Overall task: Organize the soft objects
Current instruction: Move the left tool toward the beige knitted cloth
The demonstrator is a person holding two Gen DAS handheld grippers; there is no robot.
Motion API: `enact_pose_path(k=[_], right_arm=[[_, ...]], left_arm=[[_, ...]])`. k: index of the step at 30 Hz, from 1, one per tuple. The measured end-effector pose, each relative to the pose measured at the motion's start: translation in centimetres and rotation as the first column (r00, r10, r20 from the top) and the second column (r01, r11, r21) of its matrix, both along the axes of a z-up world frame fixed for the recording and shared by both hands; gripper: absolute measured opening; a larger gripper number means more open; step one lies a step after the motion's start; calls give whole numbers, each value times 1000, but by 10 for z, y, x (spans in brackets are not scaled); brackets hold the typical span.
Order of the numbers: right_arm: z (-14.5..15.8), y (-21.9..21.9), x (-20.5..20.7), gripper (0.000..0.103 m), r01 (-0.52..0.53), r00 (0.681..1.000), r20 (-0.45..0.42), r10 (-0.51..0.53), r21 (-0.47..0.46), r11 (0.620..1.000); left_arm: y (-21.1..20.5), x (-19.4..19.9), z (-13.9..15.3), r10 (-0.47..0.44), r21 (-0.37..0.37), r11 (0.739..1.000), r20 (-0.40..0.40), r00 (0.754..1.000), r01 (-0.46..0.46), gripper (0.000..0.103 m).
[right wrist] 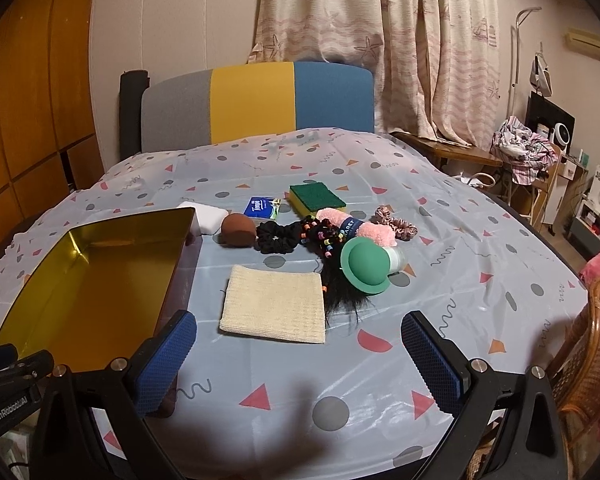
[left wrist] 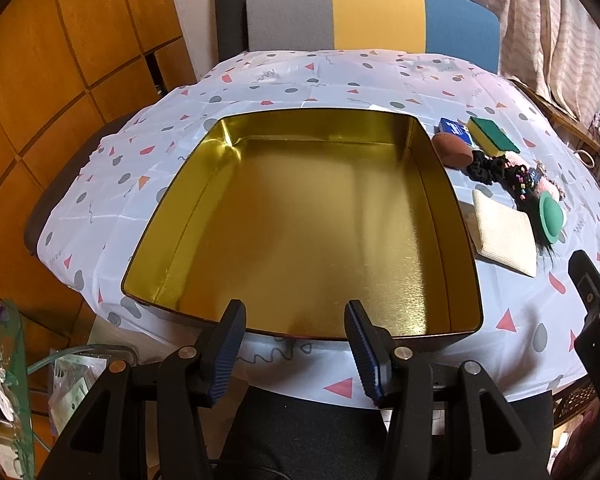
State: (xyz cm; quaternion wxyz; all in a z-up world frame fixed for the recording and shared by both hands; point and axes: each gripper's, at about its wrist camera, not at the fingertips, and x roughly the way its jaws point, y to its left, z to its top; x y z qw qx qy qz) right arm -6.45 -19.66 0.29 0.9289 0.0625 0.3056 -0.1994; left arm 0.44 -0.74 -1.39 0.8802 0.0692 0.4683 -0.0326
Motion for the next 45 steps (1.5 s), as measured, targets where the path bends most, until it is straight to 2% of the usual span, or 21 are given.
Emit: enact_pose_path(k=[4, 8, 14, 15, 16, 17, 18, 19, 20, 22, 26, 29, 31, 33, 35, 38, 40, 42, 45], right_arm=[[-2, -9, 3, 103, 5, 1000, -22, -4, 18, 1000], [-14, -33, 11, 103, -1, 995, -96, 9, 86, 996], [-29, -91, 10, 103, 160, 978, -162, -134, 153, 975], [-29, -104, 7, 103, 204, 970, -166, -178, 152, 967], [-28, -112, 5, 103, 232, 964, -170, -207, 148, 961], [-27, -121, 3, 103, 266, 955, -174, -241, 141, 954], [-26, -130, -1, 103, 295, 947, -171, -270, 136, 946], [-24, -138, -3, 103, 313, 942, -170, -289, 136, 940], [-23, -144, -5, 103, 329, 937, -167, -306, 134, 935], [-22, -155, -8, 103, 345, 932, -162, -323, 132, 929], [-25, -167, -11, 103, 351, 929, -169, -330, 113, 930], [-26, -173, -12, 103, 352, 929, -168, -330, 118, 929], [-27, -175, -14, 103, 354, 928, -165, -333, 121, 927], [-27, -178, -15, 103, 357, 928, -164, -335, 128, 925], [-29, -179, -16, 103, 357, 928, -166, -334, 140, 923], [-30, -182, -17, 103, 357, 928, -168, -331, 156, 921], [-30, -183, -17, 103, 357, 929, -165, -331, 165, 919], [-30, -184, -18, 103, 359, 929, -161, -334, 172, 917], [-31, -186, -19, 103, 360, 929, -159, -334, 183, 915]], left_arm=[[-6, -2, 0, -56, -25, 998, -6, 998, 56, 52], [-18, -7, -2, -174, -110, 979, -20, 984, 171, 52], [-53, -18, 9, -325, -129, 937, 25, 945, 325, 52], [-59, -19, 13, -351, -157, 923, 35, 936, 352, 52], [-64, -18, 18, -388, -215, 896, 43, 921, 388, 52], [-68, -17, 20, -424, -279, 864, 48, 904, 420, 53], [-75, -13, 23, -465, -363, 817, 45, 884, 448, 59], [-80, -11, 23, -484, -396, 797, 34, 874, 456, 62], [-89, -8, 23, -496, -406, 789, 22, 868, 461, 65], [-110, -2, 23, -495, -370, 808, -4, 869, 459, 65], [-142, 12, 15, -492, -325, 828, -31, 870, 457, 64], [-158, 28, 2, -484, -339, 836, -84, 871, 432, 64], [-166, 38, -8, -487, -363, 830, -101, 868, 423, 65], [-180, 45, -17, -475, -317, 849, -106, 874, 423, 70], [-193, 50, -27, -460, -239, 873, -111, 881, 426, 74], [-204, 59, -41, -442, -179, 890, -118, 889, 419, 78], [-206, 64, -49, -443, -175, 891, -121, 888, 420, 83], [-208, 66, -56, -454, -182, 885, -131, 881, 429, 84], [-207, 66, -55, -479, -226, 864, -97, 873, 449, 85]])
